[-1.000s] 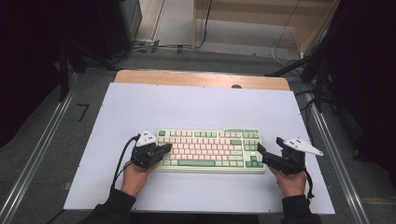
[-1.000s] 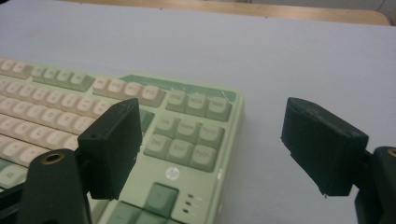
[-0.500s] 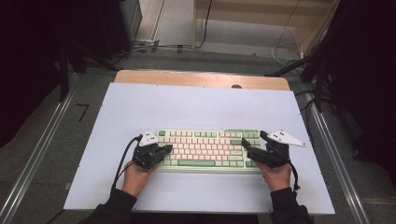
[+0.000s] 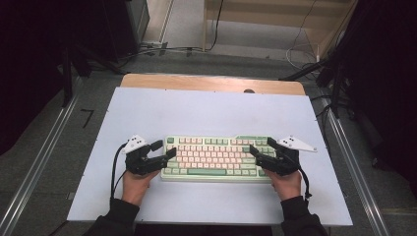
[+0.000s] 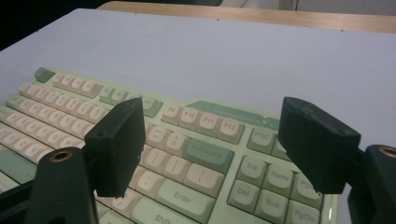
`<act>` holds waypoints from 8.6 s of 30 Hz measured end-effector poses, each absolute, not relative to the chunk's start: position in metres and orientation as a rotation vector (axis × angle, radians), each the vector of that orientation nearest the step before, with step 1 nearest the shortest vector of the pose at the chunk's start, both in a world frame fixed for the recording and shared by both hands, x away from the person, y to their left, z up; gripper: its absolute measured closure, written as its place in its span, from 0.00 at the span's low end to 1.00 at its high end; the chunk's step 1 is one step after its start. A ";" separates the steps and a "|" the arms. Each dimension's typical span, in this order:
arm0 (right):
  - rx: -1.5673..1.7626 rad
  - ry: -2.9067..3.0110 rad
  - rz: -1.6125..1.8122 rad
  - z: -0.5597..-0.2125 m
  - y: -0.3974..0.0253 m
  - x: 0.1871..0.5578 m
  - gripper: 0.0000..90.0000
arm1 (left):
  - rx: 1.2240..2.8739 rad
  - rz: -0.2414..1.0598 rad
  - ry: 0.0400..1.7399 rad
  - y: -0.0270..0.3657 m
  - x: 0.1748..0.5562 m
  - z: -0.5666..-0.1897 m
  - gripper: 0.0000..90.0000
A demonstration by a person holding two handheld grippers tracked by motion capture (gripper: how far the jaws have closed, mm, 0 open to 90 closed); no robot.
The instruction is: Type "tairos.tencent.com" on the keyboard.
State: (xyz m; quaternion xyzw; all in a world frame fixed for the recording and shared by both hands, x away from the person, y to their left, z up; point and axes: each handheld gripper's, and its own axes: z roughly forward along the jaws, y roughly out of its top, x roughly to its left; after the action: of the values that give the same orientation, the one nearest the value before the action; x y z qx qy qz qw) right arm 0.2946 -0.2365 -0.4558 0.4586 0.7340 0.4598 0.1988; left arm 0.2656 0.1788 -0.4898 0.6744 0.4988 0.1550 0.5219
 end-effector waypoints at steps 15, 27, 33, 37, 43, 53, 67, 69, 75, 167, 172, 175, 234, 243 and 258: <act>1.230 2.146 1.327 -0.457 -0.211 0.306 0.35 | 1.585 0.460 1.254 0.180 0.266 -0.492 0.38; 1.138 2.295 1.283 -0.465 -0.173 0.307 0.97 | 1.603 0.462 1.237 0.173 0.266 -0.493 0.39; 1.143 2.365 1.238 -0.475 -0.150 0.309 0.97 | 1.618 0.458 1.229 0.170 0.266 -0.493 0.39; 1.133 2.396 1.181 -0.480 -0.140 0.309 0.97 | 1.626 0.460 1.225 0.170 0.266 -0.494 0.39; 1.149 2.418 1.123 -0.485 -0.132 0.312 0.97 | 1.629 0.466 1.218 0.169 0.264 -0.493 0.40; 1.150 2.415 1.123 -0.483 -0.133 0.311 0.97 | 1.641 0.464 1.209 0.167 0.265 -0.494 0.40; 1.182 2.262 1.316 -0.459 -0.163 0.306 0.20 | 1.658 0.465 1.159 0.155 0.267 -0.492 0.40; 1.191 2.260 1.310 -0.459 -0.166 0.306 0.20 | 1.652 0.468 1.150 0.152 0.268 -0.492 0.41; 1.227 2.250 1.296 -0.462 -0.176 0.304 0.20 | 1.656 0.447 1.083 0.136 0.276 -0.486 0.52; 1.164 2.311 1.235 -0.472 -0.161 0.309 0.97 | 1.612 0.454 1.171 0.174 0.258 -0.477 0.43; 1.165 2.344 1.207 -0.475 -0.158 0.312 0.97 | 1.607 0.462 1.175 0.176 0.255 -0.476 0.44; 1.175 2.345 1.204 -0.476 -0.157 0.312 0.97 | 1.610 0.462 1.176 0.176 0.255 -0.477 0.44; 1.211 2.286 1.335 -0.455 -0.177 0.310 0.30 | 1.634 0.428 1.141 0.169 0.259 -0.480 0.53; 1.235 2.262 1.321 -0.456 -0.187 0.307 0.28 | 1.659 0.343 1.062 0.160 0.264 -0.478 0.98; 1.278 2.222 1.306 -0.457 -0.202 0.301 0.27 | 1.916 0.349 1.062 0.129 0.274 -0.484 1.00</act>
State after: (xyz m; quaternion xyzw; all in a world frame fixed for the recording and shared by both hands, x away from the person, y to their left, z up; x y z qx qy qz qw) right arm 0.3013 -0.2024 -0.4565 0.4403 0.7656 0.4501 0.1319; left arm 0.2745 0.1293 -0.4843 0.7732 0.4287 0.1407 0.4456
